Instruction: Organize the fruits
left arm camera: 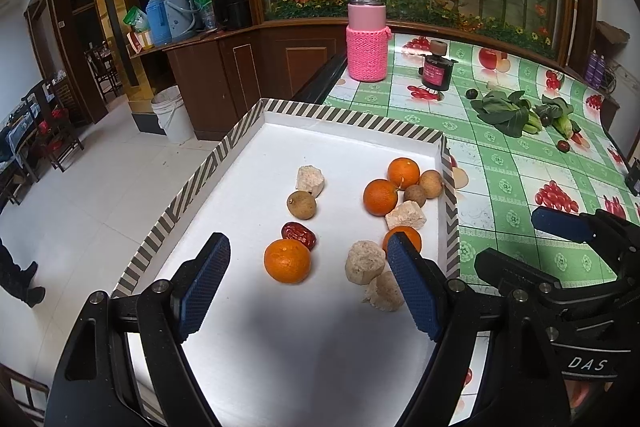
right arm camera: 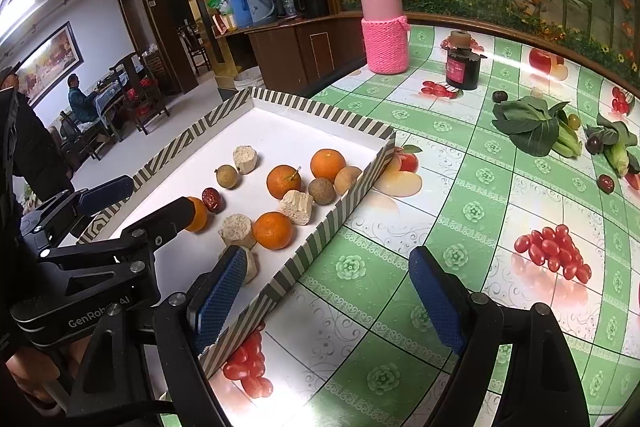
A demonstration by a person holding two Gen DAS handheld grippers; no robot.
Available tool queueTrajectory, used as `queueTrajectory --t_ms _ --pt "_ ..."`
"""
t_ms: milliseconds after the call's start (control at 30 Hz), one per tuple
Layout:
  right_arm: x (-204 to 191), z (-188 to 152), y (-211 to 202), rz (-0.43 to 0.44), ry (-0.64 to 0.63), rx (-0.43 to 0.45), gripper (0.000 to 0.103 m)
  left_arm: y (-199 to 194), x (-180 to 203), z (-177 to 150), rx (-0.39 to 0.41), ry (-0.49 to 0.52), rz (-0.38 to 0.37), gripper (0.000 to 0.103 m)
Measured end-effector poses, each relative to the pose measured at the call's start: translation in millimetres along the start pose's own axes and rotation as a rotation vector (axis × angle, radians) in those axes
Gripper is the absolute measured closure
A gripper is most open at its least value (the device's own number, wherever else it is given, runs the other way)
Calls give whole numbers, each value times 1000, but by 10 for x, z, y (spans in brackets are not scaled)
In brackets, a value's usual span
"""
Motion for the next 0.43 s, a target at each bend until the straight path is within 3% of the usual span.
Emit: queueTrajectory --t_ms 433 --pt "43 -15 0 3 6 -4 19 4 52 -12 14 10 24 22"
Point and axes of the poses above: each gripper's, at about its wrist camera, not at the fingertips, and y roughly the way its jaws point, x to its right, z to its top, the point moved 6 cm from there along y, roughly the way its jaws point, and after that the axes turned 7 degrees about -x, right-handed, at the moved point
